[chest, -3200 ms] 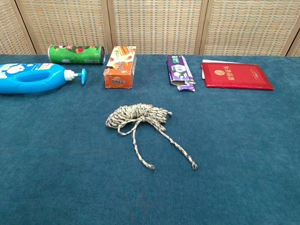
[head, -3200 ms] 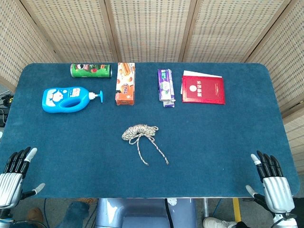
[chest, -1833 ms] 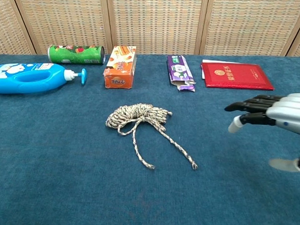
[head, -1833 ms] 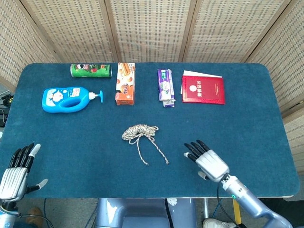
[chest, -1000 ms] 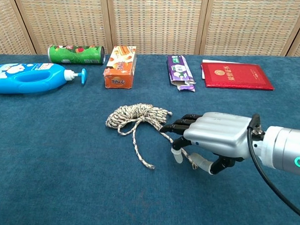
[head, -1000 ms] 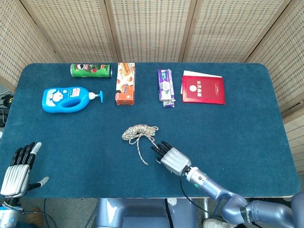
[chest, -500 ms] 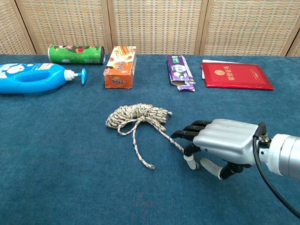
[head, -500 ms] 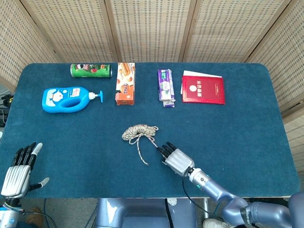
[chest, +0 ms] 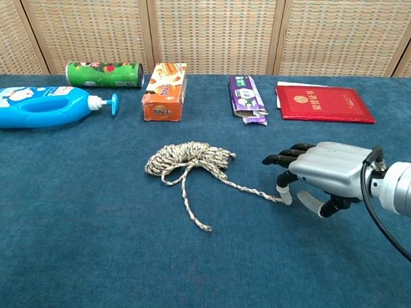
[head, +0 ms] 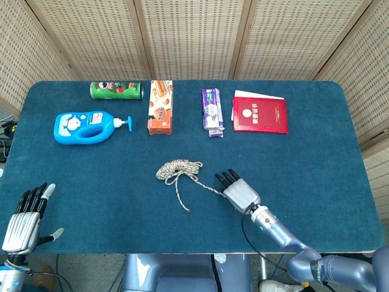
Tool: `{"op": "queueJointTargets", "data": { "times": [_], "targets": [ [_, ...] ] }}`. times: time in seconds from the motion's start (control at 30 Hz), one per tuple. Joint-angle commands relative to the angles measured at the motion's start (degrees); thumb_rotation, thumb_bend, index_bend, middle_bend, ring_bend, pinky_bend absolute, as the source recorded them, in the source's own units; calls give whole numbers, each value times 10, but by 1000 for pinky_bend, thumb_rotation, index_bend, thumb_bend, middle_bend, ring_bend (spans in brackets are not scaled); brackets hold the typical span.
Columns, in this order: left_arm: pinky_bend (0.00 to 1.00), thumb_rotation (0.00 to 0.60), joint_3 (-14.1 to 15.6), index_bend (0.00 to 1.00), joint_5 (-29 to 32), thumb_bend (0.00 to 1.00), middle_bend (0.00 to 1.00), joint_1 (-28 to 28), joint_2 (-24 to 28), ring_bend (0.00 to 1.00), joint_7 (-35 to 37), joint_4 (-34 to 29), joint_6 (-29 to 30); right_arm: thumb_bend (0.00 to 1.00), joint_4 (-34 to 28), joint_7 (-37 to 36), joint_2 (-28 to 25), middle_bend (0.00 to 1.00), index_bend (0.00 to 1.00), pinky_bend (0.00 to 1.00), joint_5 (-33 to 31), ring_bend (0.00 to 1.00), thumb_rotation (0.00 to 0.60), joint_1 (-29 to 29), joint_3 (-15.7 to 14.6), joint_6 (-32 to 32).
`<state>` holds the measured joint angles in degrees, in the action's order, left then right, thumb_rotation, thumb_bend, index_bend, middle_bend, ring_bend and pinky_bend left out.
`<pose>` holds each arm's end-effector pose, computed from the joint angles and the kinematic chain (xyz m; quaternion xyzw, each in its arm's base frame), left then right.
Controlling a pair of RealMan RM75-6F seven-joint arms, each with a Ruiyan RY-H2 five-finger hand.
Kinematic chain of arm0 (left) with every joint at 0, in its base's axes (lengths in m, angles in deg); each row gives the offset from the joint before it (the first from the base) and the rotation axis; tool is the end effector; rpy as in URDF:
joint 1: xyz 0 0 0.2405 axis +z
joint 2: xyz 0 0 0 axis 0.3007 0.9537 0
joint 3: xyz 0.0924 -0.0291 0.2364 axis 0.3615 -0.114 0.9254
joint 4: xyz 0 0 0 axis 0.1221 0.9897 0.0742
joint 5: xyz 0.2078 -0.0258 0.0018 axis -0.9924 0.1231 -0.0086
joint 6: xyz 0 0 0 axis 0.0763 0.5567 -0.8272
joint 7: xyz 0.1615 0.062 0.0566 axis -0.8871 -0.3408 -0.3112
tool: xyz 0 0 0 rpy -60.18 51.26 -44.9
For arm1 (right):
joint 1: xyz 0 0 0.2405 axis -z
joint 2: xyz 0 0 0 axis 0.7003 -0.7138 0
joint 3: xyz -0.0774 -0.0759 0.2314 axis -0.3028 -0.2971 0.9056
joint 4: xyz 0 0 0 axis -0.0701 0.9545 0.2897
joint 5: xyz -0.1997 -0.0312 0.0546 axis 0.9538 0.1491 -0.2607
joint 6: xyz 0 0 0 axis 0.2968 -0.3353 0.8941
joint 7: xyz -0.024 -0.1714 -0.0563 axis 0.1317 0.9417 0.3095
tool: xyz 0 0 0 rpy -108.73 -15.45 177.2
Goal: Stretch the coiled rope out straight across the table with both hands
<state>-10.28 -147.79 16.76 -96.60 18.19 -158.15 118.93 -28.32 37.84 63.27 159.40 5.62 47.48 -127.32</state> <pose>-0.3093 0.1816 0.0946 -0.5992 -0.4199 -0.3641 0.5763 -0.1663 -0.3323 -0.0640 0.8577 -0.2305 0.2491 0.3862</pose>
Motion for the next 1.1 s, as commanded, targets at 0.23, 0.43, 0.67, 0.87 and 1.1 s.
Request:
{"op": "queueJointTargets", "data": {
  "times": [0.23,0.43,0.67,0.87,1.1],
  "targets": [
    [0,600,1,0,-1,57,0,0,0,0,0,0,0,637,21,-12,28,0,416,0,-24,0,600,8,27,-62],
    [0,600,2,0,-2,57,0,0,0,0,1,1,0,339,19,-80,57,0,416,0,-52,0,600,20,43,-72],
    [0,600,3,0,-4,57,0,0,1,0,2,1,2,337,35,-88,91,0,432,0,-86,0,600,20,52,-77],
    [0,600,4,0,-4,57,0,0,1,0,1,2,1,337,56,-92,116,0,454,0,-83,0,600,21,51,-95],
    [0,600,5,0,-5,57,0,0,1,0,2,2,0,337,61,-96,126,0,455,0,-82,0,600,21,47,-97]
  ]
}}
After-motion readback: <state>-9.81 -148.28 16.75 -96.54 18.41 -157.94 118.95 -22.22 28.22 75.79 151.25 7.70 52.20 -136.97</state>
